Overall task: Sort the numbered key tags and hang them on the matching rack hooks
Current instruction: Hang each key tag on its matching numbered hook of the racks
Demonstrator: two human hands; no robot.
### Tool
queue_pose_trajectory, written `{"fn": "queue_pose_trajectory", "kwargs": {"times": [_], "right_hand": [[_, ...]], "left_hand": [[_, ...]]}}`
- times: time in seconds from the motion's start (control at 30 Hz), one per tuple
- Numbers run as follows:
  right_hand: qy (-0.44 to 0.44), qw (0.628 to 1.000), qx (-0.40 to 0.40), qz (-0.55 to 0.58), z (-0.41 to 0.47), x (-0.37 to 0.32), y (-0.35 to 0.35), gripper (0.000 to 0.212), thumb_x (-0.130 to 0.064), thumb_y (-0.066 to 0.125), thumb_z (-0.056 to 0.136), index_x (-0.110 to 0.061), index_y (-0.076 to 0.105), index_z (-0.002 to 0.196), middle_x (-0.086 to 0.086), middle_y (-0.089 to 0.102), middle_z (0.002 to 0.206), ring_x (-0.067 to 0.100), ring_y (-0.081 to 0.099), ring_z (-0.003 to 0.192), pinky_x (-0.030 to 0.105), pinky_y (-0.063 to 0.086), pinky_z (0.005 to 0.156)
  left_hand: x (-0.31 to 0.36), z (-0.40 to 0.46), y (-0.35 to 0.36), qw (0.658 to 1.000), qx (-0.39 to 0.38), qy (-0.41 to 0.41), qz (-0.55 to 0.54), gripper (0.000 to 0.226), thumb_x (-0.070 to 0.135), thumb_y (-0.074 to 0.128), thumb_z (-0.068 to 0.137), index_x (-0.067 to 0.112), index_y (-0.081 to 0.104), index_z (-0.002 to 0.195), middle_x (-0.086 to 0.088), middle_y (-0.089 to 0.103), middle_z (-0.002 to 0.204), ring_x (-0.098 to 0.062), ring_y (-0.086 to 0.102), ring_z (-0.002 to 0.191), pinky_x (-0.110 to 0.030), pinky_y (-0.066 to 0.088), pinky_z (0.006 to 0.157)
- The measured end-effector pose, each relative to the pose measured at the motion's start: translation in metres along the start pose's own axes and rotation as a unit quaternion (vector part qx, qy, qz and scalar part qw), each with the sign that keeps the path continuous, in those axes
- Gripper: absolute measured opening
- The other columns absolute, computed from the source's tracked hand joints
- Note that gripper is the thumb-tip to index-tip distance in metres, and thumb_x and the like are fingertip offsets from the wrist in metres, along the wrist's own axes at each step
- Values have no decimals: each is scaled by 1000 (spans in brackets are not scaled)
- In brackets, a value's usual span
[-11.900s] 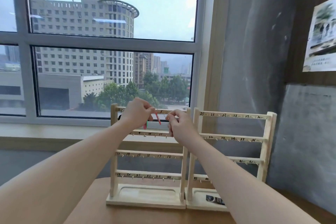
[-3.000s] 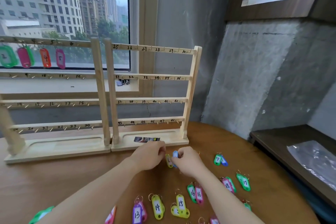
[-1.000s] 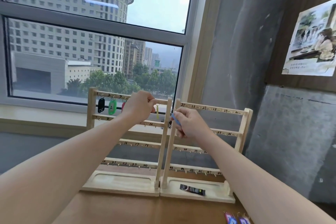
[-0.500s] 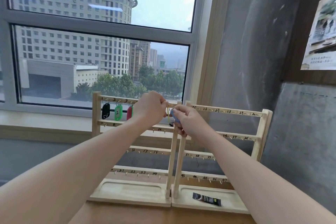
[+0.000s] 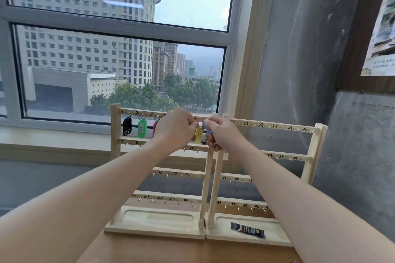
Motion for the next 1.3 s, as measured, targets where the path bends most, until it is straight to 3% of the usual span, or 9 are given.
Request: {"fn": "queue_pose_trajectory", "kwargs": {"times": [0.27,0.43,0.6,0.73,0.9,1.03,1.17,1.23,1.3], "right_hand": [[15,998,-2,-53,-20,24,-5,36,-36,46,107,-12,58,84,3,51,59,18,58,47,26,41,46],[28,988,-15,-151,-72,61,-33,39,-28,45,105,-10,50,71,4,48,56,22,61,51,27,42,50],[96,984,63,-134,-144,127,-94,38,-20,47,104,-10,50,67,1,43,53,16,41,47,28,35,50],[154,957,120,-213,-202,177,-152,44,-25,51,104,-12,57,63,-3,51,53,14,46,53,27,37,54],[221,914,101,-326,-252,236,-188,33,-30,58,99,-16,70,72,-1,69,74,17,62,72,28,45,62],[244,903,94,-340,-259,270,-186,21,-28,64,93,-18,75,78,-1,73,82,19,67,82,39,57,78],[242,895,90,-363,-242,286,-172,19,-36,67,91,-23,74,79,0,72,87,21,66,86,38,58,78],[237,879,99,-401,-231,289,-165,19,-38,65,94,-22,74,88,1,72,90,22,67,86,36,57,75],[235,860,112,-438,-222,292,-160,23,-41,62,96,-20,71,95,1,69,94,23,67,89,34,54,73]], "left_hand": [[2,-32,17,999,-33,1,6,30,28,55,100,21,75,78,9,72,62,-8,68,63,-32,58,70],[15,-74,45,995,-95,28,1,35,24,57,98,22,72,66,16,68,58,-9,65,57,-34,58,68],[32,-124,93,974,-220,43,-14,29,24,57,98,24,69,72,11,70,61,2,63,54,-26,51,63],[42,-168,137,954,-292,62,-19,21,28,59,98,29,69,79,15,71,62,1,66,62,-27,56,71],[62,-207,210,921,-370,108,-52,15,20,62,96,28,70,86,15,70,76,3,66,76,-20,53,77],[74,-221,290,908,-396,109,-82,14,21,64,95,17,71,107,8,66,96,-2,59,83,-16,44,76],[66,-208,349,921,-373,57,-99,25,16,56,100,15,62,124,-1,65,114,-16,61,101,-25,48,89],[64,-198,365,929,-346,36,-128,25,8,54,100,12,63,123,-4,66,112,-15,61,101,-23,46,91],[64,-192,376,933,-327,33,-148,26,4,53,99,13,64,122,0,64,102,-8,57,90,-21,42,84]]}}
Point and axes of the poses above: each hand's wrist, its own z-axis towards the middle knuckle, its own y-axis out of the palm, x = y × z, the point moved 7 cm from there along z, towards the middle knuckle
